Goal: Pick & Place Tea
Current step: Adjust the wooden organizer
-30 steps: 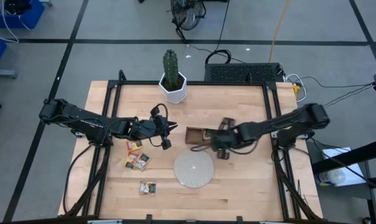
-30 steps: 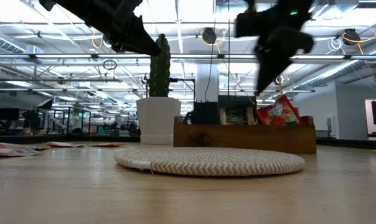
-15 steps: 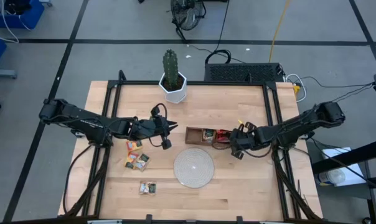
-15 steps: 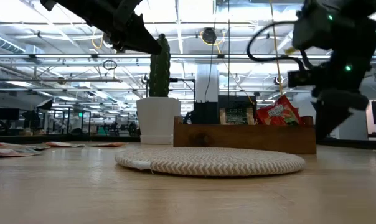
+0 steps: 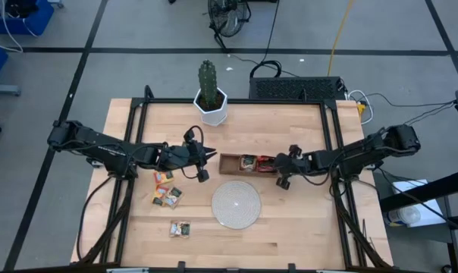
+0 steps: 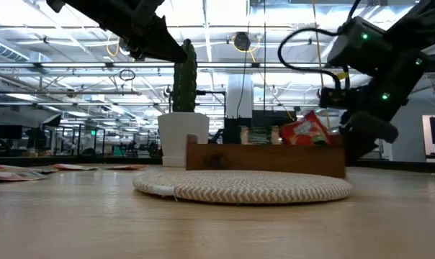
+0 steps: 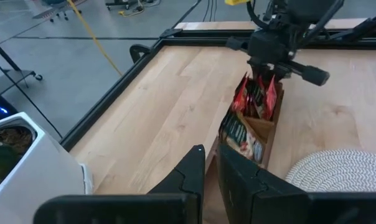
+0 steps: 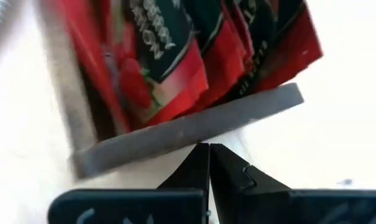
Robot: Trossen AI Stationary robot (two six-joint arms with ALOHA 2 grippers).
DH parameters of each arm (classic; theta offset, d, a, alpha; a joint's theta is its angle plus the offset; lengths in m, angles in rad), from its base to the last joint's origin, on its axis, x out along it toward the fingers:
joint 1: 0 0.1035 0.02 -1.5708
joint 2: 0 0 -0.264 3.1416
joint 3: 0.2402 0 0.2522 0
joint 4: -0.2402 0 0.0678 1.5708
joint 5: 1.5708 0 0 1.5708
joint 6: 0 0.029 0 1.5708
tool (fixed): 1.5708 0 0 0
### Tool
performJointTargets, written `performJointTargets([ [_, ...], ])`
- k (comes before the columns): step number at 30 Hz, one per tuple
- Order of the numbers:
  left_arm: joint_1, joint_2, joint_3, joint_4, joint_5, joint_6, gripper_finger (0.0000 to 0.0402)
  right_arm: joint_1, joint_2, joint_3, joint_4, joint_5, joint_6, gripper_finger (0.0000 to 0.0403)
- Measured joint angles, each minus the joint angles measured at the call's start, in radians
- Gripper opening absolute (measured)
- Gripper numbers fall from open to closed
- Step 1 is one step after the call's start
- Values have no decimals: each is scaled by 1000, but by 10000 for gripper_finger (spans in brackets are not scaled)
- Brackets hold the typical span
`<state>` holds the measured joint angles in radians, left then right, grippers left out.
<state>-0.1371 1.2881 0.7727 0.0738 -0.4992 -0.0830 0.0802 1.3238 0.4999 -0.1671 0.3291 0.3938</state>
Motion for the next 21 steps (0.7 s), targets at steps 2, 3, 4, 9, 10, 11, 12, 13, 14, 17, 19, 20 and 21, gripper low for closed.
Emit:
performJointTargets([
  [2,0,0,0,0,0,-5,49,-5,0,0,52,-34,-31,0],
  [3,0,0,0,0,0,-6,49,-7,0,0,78,-52,-42,0],
  [4,0,0,0,1,0,-6,49,-7,0,0,102,-68,-49,0],
  [9,0,0,0,1,0,-6,49,-7,0,0,141,-73,-74,0],
  [10,0,0,0,1,0,-7,49,-7,0,0,135,-71,-77,0],
  [11,0,0,0,1,0,-7,49,-7,0,0,122,-62,-77,0],
  [12,0,0,0,1,0,-7,49,-8,0,0,103,-35,-71,0],
  [13,0,0,0,1,0,-7,49,-13,0,0,79,3,-68,0],
  [14,0,0,0,1,0,-7,49,-19,0,0,56,47,-68,0],
  [17,0,0,0,2,0,-7,49,-64,0,0,35,125,-78,0],
  [19,0,0,0,3,0,-7,49,-112,0,0,74,121,-131,0],
  [20,0,0,0,5,0,-6,49,-140,0,0,106,108,-162,0],
  [21,0,0,0,8,0,-6,49,-171,0,0,147,83,-194,0],
])
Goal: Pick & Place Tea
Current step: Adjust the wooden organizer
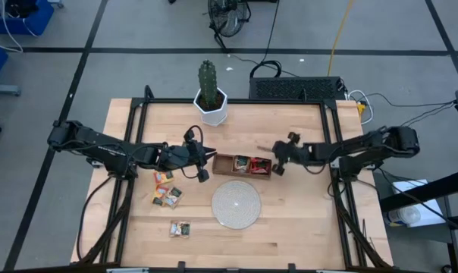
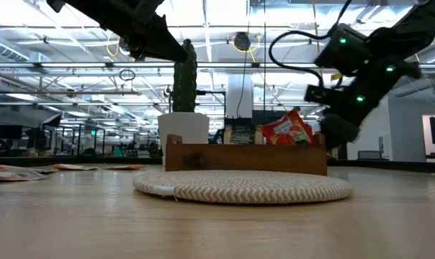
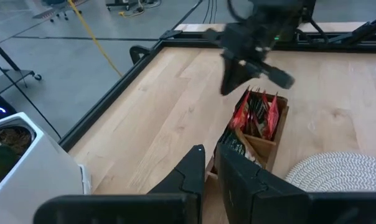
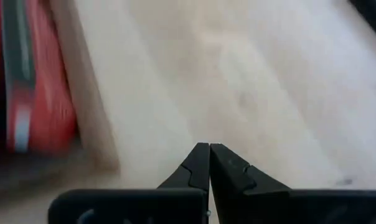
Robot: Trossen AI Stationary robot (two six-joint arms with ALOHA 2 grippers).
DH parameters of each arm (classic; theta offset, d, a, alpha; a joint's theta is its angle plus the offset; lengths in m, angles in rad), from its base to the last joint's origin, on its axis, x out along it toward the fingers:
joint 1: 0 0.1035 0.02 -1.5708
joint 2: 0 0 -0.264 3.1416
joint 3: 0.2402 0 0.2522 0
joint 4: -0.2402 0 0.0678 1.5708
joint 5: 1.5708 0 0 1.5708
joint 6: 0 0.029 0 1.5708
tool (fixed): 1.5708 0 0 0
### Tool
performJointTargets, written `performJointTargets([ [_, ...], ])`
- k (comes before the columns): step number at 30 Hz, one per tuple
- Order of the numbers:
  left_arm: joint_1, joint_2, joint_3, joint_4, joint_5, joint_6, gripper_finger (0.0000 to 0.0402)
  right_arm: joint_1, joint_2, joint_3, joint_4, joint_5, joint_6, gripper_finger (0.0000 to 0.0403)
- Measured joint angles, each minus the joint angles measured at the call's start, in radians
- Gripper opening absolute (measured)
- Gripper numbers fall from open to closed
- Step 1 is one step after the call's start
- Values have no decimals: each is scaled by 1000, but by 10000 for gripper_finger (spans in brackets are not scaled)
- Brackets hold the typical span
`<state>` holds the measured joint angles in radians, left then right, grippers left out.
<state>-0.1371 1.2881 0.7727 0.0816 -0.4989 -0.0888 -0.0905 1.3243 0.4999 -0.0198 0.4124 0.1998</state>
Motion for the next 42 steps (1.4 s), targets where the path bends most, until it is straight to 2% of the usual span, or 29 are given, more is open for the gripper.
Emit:
performJointTargets([
  [6,0,0,0,5,0,-10,49,-161,33,2,271,-285,-97,0],
  [11,0,0,0,6,0,-19,49,-234,157,4,454,-484,-111,0],
  [15,5,0,0,18,0,-20,49,-271,295,73,465,-582,-115,0],
  [21,5,0,0,23,0,-29,49,-266,430,172,464,-804,-137,0],
  [25,5,0,0,21,1,-31,49,-253,435,189,464,-817,-171,0],
  [35,5,0,0,20,4,-30,49,-234,421,189,461,-1002,-264,0],
  [37,5,0,0,20,4,-30,49,-234,421,189,461,-971,-268,0],
  [42,5,0,0,19,4,-30,49,-235,361,189,422,-734,-265,0],
])
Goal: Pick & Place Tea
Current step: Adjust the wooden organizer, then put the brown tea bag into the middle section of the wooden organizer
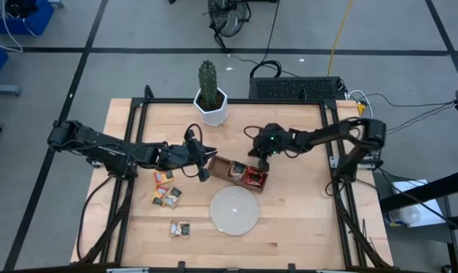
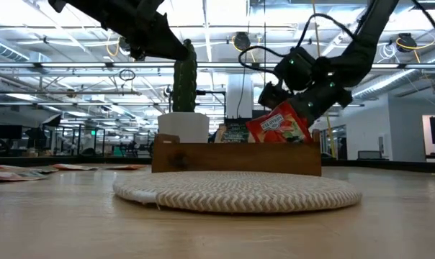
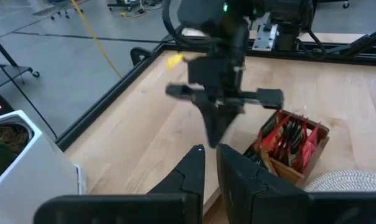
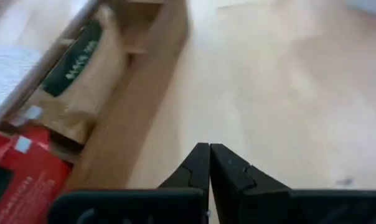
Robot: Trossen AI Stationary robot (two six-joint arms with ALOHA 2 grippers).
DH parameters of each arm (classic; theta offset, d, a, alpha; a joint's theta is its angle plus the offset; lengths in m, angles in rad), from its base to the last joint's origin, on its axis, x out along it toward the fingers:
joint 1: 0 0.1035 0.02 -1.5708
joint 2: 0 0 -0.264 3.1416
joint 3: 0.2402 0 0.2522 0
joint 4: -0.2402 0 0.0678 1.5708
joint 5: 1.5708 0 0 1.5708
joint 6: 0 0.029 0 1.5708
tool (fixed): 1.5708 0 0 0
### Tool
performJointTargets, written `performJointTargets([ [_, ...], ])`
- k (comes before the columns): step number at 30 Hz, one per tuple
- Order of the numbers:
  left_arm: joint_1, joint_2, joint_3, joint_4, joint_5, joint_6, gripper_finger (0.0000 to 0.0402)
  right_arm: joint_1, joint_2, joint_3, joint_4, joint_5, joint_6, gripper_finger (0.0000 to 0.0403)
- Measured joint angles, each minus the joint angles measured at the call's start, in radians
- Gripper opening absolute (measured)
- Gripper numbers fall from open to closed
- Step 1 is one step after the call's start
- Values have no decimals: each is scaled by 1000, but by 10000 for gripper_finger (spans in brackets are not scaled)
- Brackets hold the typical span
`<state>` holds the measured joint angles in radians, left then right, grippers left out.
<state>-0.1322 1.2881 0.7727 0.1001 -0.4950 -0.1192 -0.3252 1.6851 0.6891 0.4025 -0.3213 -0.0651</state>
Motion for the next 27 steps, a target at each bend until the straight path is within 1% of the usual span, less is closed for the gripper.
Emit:
performJointTargets([
  [4,0,0,0,-21,14,-3,49,19,-135,-2,-64,137,-7,0],
  [6,0,0,0,-50,62,-19,50,51,-230,-2,-121,213,-26,0],
  [8,0,0,0,-86,132,-34,57,101,-321,-2,-169,304,-56,0],
  [10,-1,0,0,-137,191,-69,75,158,-413,-2,-223,398,-80,0],
  [12,-3,0,0,-203,236,-140,104,222,-499,-1,-252,482,-83,0],
  [15,-23,2,0,-328,331,-263,159,319,-609,-34,-266,556,-62,0],
  [17,-61,16,0,-415,398,-340,194,375,-664,-75,-253,588,-52,0],
  [19,-120,27,0,-490,433,-420,222,422,-703,-125,-218,630,-50,0],
  [20,-155,33,0,-499,449,-470,231,442,-718,-150,-192,658,-48,0],
  [23,-262,58,5,-480,493,-662,244,483,-740,-221,-131,733,-37,0],
  [27,-419,124,53,-500,517,-907,245,507,-746,-306,-53,741,-34,0],
])
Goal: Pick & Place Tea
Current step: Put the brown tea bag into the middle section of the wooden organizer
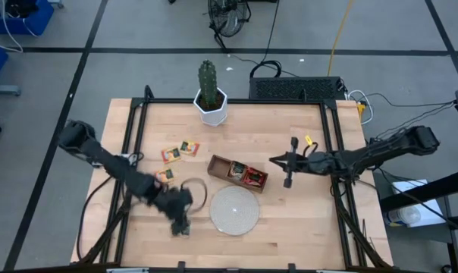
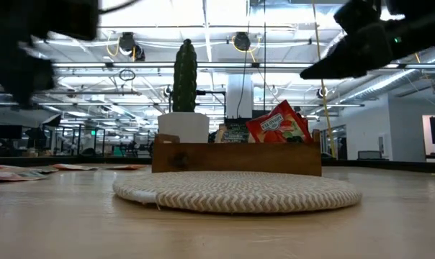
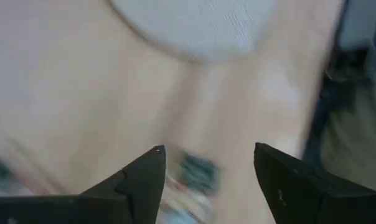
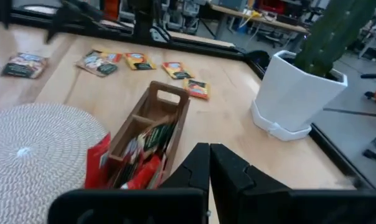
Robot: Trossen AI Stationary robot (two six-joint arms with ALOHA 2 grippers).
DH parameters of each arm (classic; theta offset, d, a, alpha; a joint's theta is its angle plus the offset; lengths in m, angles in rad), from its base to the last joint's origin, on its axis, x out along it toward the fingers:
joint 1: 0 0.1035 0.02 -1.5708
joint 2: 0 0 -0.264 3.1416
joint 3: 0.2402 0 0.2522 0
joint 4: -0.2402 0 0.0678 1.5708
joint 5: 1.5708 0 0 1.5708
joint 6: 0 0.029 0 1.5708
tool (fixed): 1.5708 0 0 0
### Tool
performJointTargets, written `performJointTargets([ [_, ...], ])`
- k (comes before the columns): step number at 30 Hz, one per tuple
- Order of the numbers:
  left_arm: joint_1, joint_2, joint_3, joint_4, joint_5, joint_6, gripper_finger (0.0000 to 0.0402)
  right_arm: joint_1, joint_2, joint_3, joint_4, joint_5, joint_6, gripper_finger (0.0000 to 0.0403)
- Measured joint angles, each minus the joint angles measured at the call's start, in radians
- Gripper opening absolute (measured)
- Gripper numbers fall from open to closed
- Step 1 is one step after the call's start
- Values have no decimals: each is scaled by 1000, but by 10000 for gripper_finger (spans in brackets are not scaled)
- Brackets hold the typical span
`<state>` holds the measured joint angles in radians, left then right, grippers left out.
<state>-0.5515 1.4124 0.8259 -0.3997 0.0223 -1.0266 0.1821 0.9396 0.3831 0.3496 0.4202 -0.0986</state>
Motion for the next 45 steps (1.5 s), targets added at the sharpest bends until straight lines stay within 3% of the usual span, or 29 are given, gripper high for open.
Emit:
performJointTargets([
  [6,-123,209,238,-126,224,-236,246,3,0,-142,242,0,1,0],
  [10,-139,362,420,-386,319,-189,246,3,0,-209,386,-1,4,0],
  [13,-140,438,497,-520,277,-76,246,3,0,-223,470,-1,-21,0],
  [17,-158,514,498,-535,191,8,246,3,0,-223,526,-4,-53,0],
  [25,-222,619,501,-550,206,49,246,3,1,-223,528,-6,-53,0],
  [33,-254,623,499,-545,9,78,246,3,0,-223,524,-6,-53,0],
  [39,-234,619,498,-552,-3,117,246,3,0,-223,522,-6,-52,0],
  [45,-212,615,503,-680,-41,204,246,3,0,-223,522,-6,-53,0],
])
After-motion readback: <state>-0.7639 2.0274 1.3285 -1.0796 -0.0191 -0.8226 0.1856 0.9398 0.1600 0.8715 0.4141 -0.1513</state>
